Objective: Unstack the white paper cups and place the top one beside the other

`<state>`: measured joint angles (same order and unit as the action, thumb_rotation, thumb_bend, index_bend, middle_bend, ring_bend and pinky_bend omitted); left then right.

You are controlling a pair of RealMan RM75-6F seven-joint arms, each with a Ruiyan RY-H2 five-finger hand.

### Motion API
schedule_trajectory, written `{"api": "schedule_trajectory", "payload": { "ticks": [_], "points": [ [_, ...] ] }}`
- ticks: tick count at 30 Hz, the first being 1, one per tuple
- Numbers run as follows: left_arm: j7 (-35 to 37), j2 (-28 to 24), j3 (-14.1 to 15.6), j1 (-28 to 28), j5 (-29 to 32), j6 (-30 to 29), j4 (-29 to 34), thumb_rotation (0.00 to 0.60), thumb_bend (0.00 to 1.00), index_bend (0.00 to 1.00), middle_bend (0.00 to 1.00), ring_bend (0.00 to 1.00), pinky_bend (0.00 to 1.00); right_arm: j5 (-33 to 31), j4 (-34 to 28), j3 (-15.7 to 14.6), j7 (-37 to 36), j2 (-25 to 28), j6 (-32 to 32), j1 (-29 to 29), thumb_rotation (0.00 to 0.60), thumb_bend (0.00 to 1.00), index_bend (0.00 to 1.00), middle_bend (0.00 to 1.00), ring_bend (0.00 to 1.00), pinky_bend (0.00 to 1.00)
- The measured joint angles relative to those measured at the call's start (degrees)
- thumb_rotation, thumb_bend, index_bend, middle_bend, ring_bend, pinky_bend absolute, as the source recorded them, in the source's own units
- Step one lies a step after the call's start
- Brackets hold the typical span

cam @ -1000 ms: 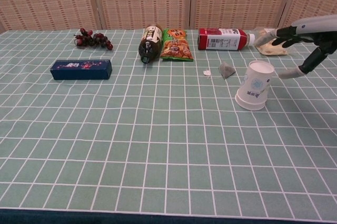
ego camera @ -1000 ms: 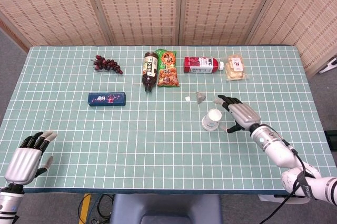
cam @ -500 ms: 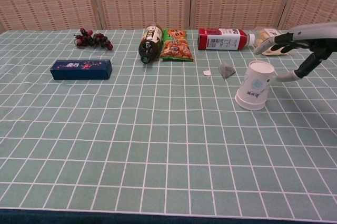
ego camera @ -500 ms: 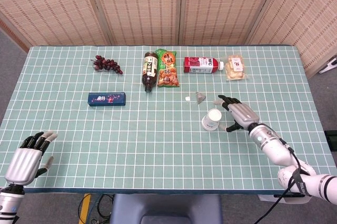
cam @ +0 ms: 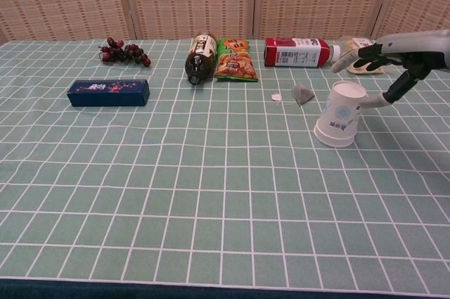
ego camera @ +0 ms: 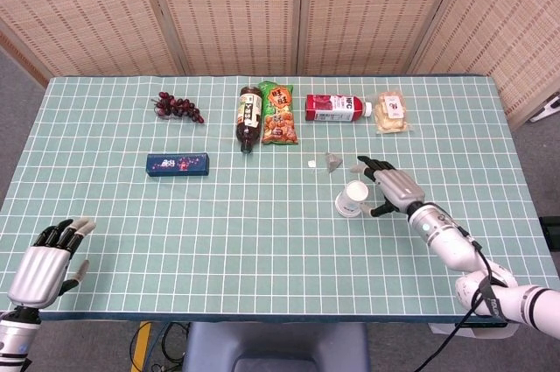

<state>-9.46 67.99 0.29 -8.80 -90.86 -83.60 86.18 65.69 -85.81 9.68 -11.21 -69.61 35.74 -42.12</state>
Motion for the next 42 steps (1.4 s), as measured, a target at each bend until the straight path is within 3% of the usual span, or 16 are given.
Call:
{"api": "schedule_trajectory", "payload": {
  "ticks": [31, 42],
  "points": [
    [0.13, 0.04, 0.14, 0.26, -0.93, -0.81, -0.27, 0.6, 0.4, 0.2, 0.19, 0.15, 0.19, -1.62, 1.28, 0.17, 1.46, -2.03, 1.25, -0.77, 0.6, 0.34, 0.32, 0.0, 0.0, 0.0],
    [-0.12, 0.18, 0.07, 0.21, -0.72, -0.5, -0.36, 0.6, 0.4, 0.2, 0.19, 0.15, 0.19, -1.19, -2.04, 0.89, 1.77, 0.46, 3.56, -0.05, 0.6, 0.34, 0.33, 0.0, 0.0, 0.0]
  ]
}}
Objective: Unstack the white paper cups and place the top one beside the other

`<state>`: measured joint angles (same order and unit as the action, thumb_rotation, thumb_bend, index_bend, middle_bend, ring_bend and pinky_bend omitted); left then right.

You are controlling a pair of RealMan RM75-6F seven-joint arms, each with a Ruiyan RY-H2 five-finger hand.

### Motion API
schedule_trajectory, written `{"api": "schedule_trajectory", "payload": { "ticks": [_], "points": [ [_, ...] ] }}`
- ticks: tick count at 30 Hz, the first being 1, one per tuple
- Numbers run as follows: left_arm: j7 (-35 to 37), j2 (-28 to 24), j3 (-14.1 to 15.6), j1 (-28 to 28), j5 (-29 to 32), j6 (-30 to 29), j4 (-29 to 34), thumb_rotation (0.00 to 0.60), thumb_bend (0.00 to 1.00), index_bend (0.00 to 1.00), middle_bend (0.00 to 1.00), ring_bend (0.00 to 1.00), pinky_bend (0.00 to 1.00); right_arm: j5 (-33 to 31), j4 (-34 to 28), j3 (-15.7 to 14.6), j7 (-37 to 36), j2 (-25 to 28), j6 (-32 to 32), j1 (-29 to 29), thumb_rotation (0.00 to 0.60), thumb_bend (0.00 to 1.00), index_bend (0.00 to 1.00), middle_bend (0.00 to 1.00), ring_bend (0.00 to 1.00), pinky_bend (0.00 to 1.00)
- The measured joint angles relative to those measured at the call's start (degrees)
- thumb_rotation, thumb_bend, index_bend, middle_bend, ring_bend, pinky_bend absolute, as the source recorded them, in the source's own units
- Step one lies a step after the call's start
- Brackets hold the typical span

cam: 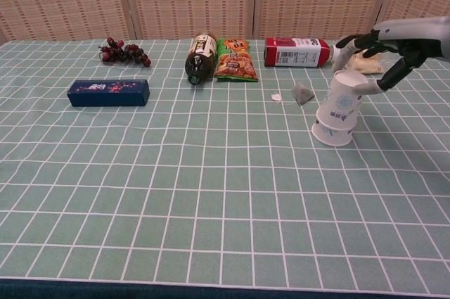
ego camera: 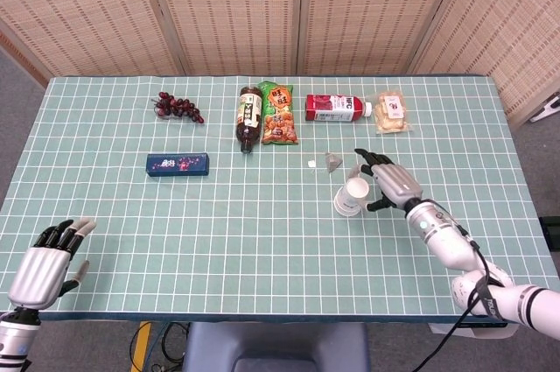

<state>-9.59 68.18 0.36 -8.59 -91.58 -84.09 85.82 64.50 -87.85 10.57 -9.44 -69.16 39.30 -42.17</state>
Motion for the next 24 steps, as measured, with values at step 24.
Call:
{"api": "schedule_trajectory", "payload": {
  "ticks": [24],
  "points": [
    [-2.55, 1.71, -0.46, -0.85, 2.09, 2.58, -1.37, 0.6, 0.4, 0.2, 0.19, 0.15, 0.19, 1.83, -14.71, 1.89, -1.93, 17.87, 8.22, 6.97, 0.6, 0.34, 0.34, 0.0, 0.0, 0.0]
  ]
}}
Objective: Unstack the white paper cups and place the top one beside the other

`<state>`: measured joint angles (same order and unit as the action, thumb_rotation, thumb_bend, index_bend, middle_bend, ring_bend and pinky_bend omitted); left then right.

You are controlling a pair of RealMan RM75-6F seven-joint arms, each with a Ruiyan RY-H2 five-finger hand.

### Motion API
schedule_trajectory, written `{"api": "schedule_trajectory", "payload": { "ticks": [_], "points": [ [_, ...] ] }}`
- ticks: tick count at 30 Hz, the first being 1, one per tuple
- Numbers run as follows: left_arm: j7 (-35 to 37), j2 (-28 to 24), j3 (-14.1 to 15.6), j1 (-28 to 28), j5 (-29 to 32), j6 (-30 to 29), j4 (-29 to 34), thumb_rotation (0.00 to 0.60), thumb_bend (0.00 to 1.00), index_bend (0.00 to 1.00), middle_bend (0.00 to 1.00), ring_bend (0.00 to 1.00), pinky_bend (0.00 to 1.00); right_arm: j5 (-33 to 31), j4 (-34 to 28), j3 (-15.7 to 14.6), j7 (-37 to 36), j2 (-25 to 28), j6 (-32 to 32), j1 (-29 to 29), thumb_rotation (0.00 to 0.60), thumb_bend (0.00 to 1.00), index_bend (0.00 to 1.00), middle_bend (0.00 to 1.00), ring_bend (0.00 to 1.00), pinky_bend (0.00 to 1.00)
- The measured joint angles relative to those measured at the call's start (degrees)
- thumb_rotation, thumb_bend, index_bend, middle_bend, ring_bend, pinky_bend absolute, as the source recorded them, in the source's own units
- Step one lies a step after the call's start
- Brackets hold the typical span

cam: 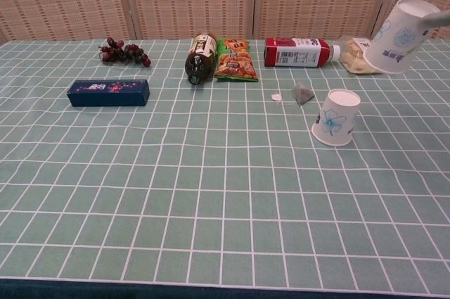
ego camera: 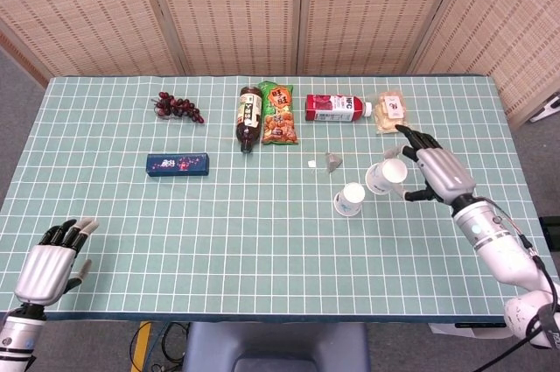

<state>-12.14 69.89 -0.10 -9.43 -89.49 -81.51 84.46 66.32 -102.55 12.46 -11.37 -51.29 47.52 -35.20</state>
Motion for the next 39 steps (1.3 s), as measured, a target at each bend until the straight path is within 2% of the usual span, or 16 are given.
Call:
{"api": "schedule_trajectory", "payload": {
  "ticks": [9, 23, 34, 35, 39],
  "points": [
    [-0.52, 0.28, -0.09, -0.11, 0.64, 0.46, -0.02, 0.6, 0.4, 0.2, 0.19, 0.15, 0.19, 2.23, 5.17, -2.6, -2.52, -2.03, -1.81, 1.49, 0.6, 0.34, 0.34, 0.0, 0.0, 0.0],
    [0.48, -0.26, 0.15, 0.04, -0.09, -0.39, 0.38, 0.6, 0.4, 0.2, 0.19, 0.15, 0.19, 5.6, 20.45, -4.98, -9.0, -13.74, -7.85, 0.11, 0.6, 0.34, 0.34, 0.0, 0.0, 0.0],
    [0.43, -0.57, 0.34, 0.35, -0.49, -1.03, 0.95, 0.6, 0.4, 0.2, 0.19, 0.15, 0.19, 7.4, 26.53, -5.48, -12.19, -18.15, -9.89, -1.06, 0.6, 0.34, 0.33, 0.0, 0.0, 0.0],
    [0.4, -0.57, 0.33, 0.36, -0.48, -1.05, 0.96, 0.6, 0.4, 0.2, 0.19, 0.15, 0.19, 7.77, 26.92, -5.56, -12.49, -18.37, -9.95, -1.13, 0.6, 0.33, 0.32, 0.0, 0.0, 0.0],
    [0.39, -0.61, 0.3, 0.4, -0.5, -1.16, 1.04, 0.6, 0.4, 0.2, 0.19, 0.15, 0.19, 8.94, 27.27, -5.85, -13.63, -18.42, -10.04, -1.22, 0.6, 0.29, 0.1, 0.0, 0.0, 0.0]
  ]
}}
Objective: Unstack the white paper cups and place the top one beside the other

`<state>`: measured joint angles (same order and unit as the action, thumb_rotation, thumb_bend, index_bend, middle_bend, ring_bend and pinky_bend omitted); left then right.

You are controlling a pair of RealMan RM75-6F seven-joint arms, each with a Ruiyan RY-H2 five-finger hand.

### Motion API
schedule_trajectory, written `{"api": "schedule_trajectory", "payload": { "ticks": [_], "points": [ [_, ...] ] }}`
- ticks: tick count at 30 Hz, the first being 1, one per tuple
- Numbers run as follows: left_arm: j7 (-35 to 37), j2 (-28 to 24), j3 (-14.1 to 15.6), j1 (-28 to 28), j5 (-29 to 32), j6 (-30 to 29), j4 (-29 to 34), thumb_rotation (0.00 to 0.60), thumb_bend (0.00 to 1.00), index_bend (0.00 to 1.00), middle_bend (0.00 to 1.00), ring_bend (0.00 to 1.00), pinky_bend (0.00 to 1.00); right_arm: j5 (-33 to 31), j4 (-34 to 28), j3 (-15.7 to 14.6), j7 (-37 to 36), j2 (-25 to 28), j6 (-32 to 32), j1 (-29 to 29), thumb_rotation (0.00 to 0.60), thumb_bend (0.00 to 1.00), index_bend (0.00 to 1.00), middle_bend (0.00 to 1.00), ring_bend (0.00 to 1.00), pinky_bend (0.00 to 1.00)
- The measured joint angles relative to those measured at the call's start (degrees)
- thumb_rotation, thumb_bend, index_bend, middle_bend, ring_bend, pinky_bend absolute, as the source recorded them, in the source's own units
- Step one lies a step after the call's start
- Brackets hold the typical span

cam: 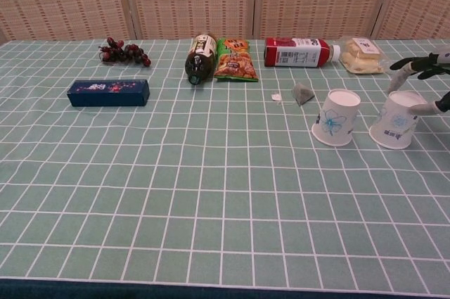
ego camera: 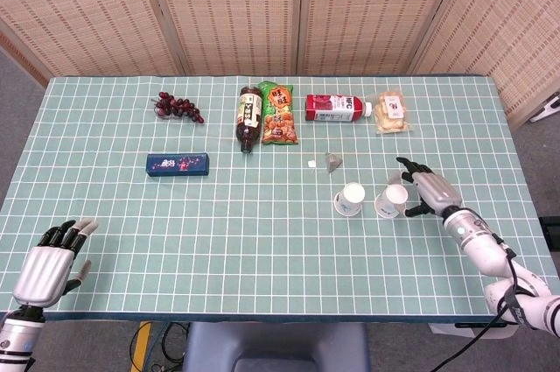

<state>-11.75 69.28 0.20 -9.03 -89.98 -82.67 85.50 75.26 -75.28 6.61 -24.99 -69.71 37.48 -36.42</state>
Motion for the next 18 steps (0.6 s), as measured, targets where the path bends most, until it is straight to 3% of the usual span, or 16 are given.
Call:
{"api": "schedule_trajectory", "payload": {
  "ticks": [4, 13, 18],
  "points": [
    [0.06, -0.05, 0.0, 0.08, -0.19, -0.3, 0.05, 0.6, 0.4, 0.2, 0.19, 0.15, 0.19, 1.11, -1.0, -0.08, -1.78, 1.07, 0.22, 0.04, 0.6, 0.28, 0.01, 0.0, 0.0, 0.0],
    [-0.16, 0.03, -0.12, 0.2, -0.21, -0.62, 0.08, 0.6, 0.4, 0.2, 0.19, 0.15, 0.19, 2.88, -11.06, 0.16, -0.75, 9.06, 4.78, 1.7, 0.6, 0.27, 0.0, 0.0, 0.0, 0.0],
    [-0.45, 0.16, -0.36, 0.12, 0.3, -0.33, -0.03, 0.6, 0.4, 0.2, 0.19, 0.15, 0.19, 4.83, -18.08, -0.67, 3.27, 13.81, 12.5, 5.57, 0.6, 0.27, 0.0, 0.0, 0.0, 0.0]
  ]
}}
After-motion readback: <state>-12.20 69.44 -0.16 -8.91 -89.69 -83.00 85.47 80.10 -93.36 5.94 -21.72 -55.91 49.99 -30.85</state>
